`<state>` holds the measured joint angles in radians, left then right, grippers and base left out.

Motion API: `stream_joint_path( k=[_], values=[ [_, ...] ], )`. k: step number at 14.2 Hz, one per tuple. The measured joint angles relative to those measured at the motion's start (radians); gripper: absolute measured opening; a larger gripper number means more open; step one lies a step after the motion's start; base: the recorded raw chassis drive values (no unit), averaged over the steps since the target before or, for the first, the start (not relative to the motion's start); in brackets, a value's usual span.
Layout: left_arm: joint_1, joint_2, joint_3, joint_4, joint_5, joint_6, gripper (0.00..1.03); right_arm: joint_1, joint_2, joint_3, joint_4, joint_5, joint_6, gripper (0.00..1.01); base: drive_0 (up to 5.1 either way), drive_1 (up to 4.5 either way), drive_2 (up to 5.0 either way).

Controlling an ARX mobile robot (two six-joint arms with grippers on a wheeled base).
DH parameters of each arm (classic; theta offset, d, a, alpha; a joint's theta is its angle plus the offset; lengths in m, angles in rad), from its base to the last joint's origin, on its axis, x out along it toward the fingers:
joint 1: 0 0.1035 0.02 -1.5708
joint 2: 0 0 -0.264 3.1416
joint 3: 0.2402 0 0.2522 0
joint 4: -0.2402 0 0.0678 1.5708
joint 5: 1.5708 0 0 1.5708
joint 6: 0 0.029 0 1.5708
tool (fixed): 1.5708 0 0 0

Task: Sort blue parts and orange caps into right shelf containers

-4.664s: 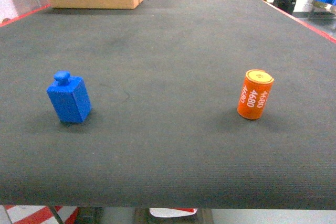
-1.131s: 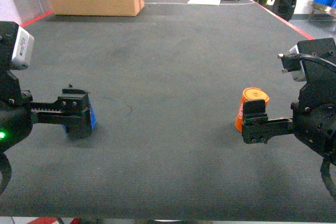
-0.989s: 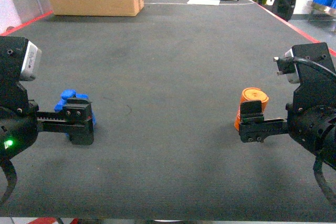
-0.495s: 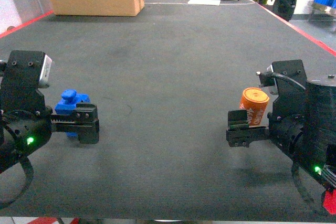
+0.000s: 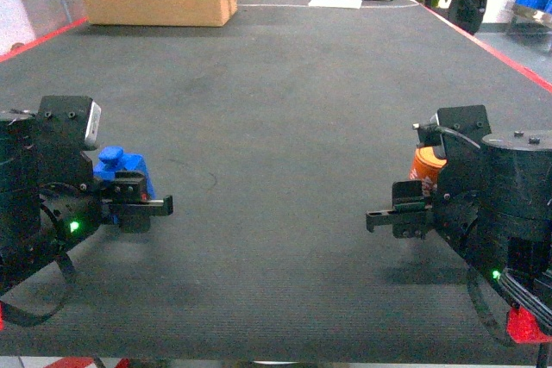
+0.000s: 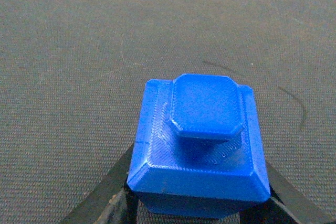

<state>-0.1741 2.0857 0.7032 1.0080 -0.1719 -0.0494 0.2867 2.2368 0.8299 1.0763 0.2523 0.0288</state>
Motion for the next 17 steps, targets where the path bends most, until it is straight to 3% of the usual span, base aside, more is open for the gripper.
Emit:
stream_joint_path(
  k=[3, 6, 7, 10, 12, 14, 15, 17],
  values=[
    [0.0, -0.056, -0.064, 0.064, -0.017, -0.002, 0.44, -0.013, -0.054, -0.065, 0.056, -0.008, 0.0, 0.44, 0.0, 0.0, 0.0],
    [-0.002, -0.254, -0.194, 0.159, -0.08, 0.009, 0.44, -0.059, -0.233, -0.201, 0.151, -0.002, 0.0, 0.44, 0.0, 0.0, 0.0],
    [-0.018, -0.356, -0.262, 0.168, -0.114, 0.031, 0.44, -0.069, -0.315, -0.258, 0.179, 0.003, -0.006, 0.44, 0.0, 0.0, 0.0],
    [-0.068, -0.695, -0.401, 0.063, -0.207, 0.073, 0.44, -0.064, -0.648, -0.454, 0.153, 0.003, -0.053, 0.44, 0.0, 0.0, 0.0],
    [-0.136, -1.188, -0.45, -0.193, -0.33, 0.145, 0.44, -0.146, -1.211, -0.618, -0.139, 0.009, -0.047, 0.44, 0.0, 0.0, 0.0],
    [-0.206, -1.436, -0.473, -0.344, -0.411, 0.168, 0.44, -0.179, -1.601, -0.633, -0.408, -0.002, -0.047, 0.44, 0.0, 0.0, 0.0],
    [-0.268, -1.53, -0.479, -0.405, -0.465, 0.188, 0.44, -0.169, -1.778, -0.633, -0.537, -0.002, -0.048, 0.44, 0.0, 0.0, 0.0],
    [-0.296, -1.561, -0.481, -0.426, -0.457, 0.201, 0.43, -0.11, -1.905, -0.632, -0.628, 0.013, -0.052, 0.44, 0.0, 0.0, 0.0]
  ],
)
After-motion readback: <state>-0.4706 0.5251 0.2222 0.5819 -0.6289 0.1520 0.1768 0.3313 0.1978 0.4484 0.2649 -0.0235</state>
